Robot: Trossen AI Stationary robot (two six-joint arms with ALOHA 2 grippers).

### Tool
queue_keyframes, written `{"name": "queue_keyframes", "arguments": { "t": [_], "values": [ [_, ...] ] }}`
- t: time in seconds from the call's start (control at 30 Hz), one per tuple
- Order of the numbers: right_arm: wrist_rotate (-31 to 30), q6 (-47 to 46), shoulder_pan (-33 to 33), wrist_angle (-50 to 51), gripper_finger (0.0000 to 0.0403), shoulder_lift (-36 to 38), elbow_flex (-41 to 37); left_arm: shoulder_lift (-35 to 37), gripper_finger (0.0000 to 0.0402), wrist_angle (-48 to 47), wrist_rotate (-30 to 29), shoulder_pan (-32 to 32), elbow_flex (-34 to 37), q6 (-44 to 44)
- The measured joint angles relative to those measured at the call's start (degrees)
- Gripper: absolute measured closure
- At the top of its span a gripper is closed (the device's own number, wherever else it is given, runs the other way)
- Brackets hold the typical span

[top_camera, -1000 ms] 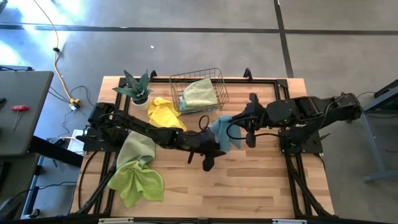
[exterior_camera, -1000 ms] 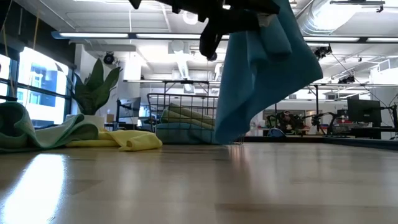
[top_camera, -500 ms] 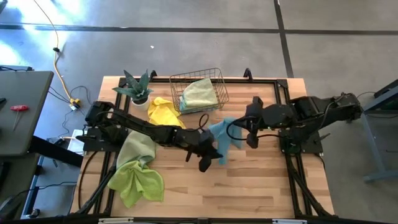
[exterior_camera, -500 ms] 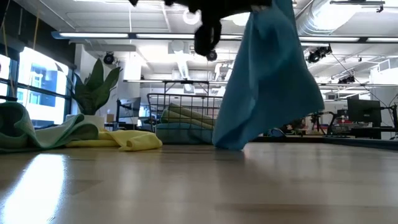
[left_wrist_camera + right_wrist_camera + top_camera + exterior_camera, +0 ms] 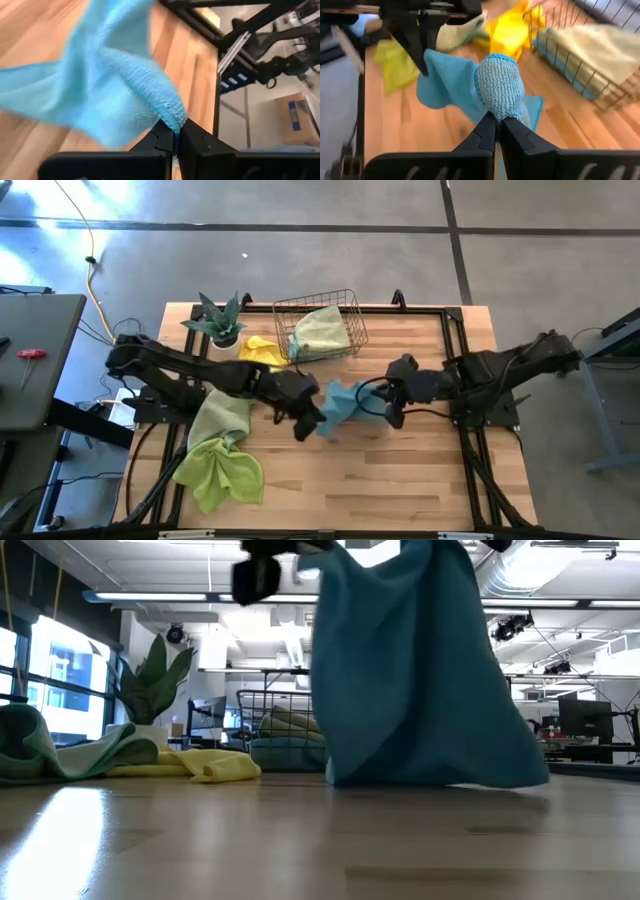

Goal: Fold microfiber towels
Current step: Fold the blue microfiber cloth

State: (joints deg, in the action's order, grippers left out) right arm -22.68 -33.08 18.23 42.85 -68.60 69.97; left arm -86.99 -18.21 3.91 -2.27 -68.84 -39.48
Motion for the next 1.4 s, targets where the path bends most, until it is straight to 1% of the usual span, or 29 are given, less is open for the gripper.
{"name": "queue_keyframes", "arguments": {
  "t": [0.07, 0.13, 0.2, 0.27, 0.3, 0.33, 0.4, 0.43, 0.6, 0.7, 0.8, 0.87, 0.97, 1.07, 1.17, 1.23, 1.3, 1.4],
  "values": [
    [-4.12, -0.47, 0.78, -4.94, 0.0401, -0.04, -2.15, 1.78, 0.0401, -0.84, 0.37, 0.68, -0.32, 0.01],
    [-8.48, -0.44, 1.81, -9.73, 0.0401, -0.03, -4.08, 4.47, 0.0401, -5.45, 0.36, 1.50, 0.02, 0.05],
    [-12.29, -0.08, 2.55, -14.44, 0.0401, -0.02, -6.09, 6.23, 0.0401, -4.89, 0.35, 1.97, -0.28, 0.51],
    [-15.02, -0.02, 3.19, -17.27, 0.0401, -0.02, -7.79, 9.02, 0.0401, -8.13, -0.18, 2.83, -0.09, 0.74],
    [-16.09, 0.09, 3.34, -18.66, 0.0401, -0.02, -8.59, 9.76, 0.0401, -8.31, -0.44, 3.16, -0.51, 1.08],
    [-17.26, 0.32, 3.38, -19.36, 0.0401, -0.02, -9.27, 10.25, 0.0401, -9.25, -0.94, 3.52, -1.40, 1.48],
    [-18.52, 1.38, 3.33, -21.42, 0.0401, -0.02, -10.33, 11.28, 0.0401, -15.53, -2.57, 4.39, -3.21, 2.71],
    [-19.20, 2.17, 3.31, -22.72, 0.0401, -0.02, -10.75, 11.35, 0.0401, -17.24, -3.20, 4.66, -4.69, 3.67],
    [-23.04, 9.68, 3.17, -29.71, 0.0400, -0.02, -10.90, 11.01, 0.0402, -26.34, -5.80, 5.25, -12.97, 9.13],
    [-23.28, 13.63, 2.30, -33.77, 0.0400, -0.02, -10.90, 10.49, 0.0402, -29.75, -6.90, 5.88, -16.88, 11.96],
    [-23.51, 13.91, 1.03, -34.35, 0.0400, -1.03, -10.89, 10.47, 0.0402, -32.36, -7.82, 6.79, -19.33, 14.66],
    [-24.63, 14.21, 0.17, -34.77, 0.0400, -2.22, -10.90, 10.48, 0.0402, -33.60, -8.53, 7.62, -19.91, 17.17],
    [-26.81, 17.19, -2.26, -34.73, 0.0400, -4.25, -10.90, 10.41, 0.0401, -35.34, -11.34, 9.62, -20.04, 22.05],
    [-26.79, 19.57, -5.33, -36.04, 0.0400, -5.17, -10.90, 10.41, 0.0402, -35.57, -12.16, 12.47, -20.09, 25.47],
    [-26.61, 22.84, -7.82, -40.57, 0.0400, -5.14, -10.81, 10.37, 0.0401, -36.12, -12.33, 14.73, -20.75, 27.81],
    [-26.08, 25.71, -8.89, -42.75, 0.0400, -4.83, -10.11, 10.37, 0.0401, -36.54, -12.22, 15.64, -22.34, 29.23],
    [-23.89, 27.54, -9.72, -43.96, 0.0400, -4.68, -8.94, 10.37, 0.0401, -36.62, -12.27, 16.09, -24.39, 30.75],
    [-19.50, 26.60, -10.09, -42.69, 0.0400, -4.73, -8.65, 10.37, 0.0401, -36.60, -12.06, 16.21, -26.99, 30.84]
  ]
}}
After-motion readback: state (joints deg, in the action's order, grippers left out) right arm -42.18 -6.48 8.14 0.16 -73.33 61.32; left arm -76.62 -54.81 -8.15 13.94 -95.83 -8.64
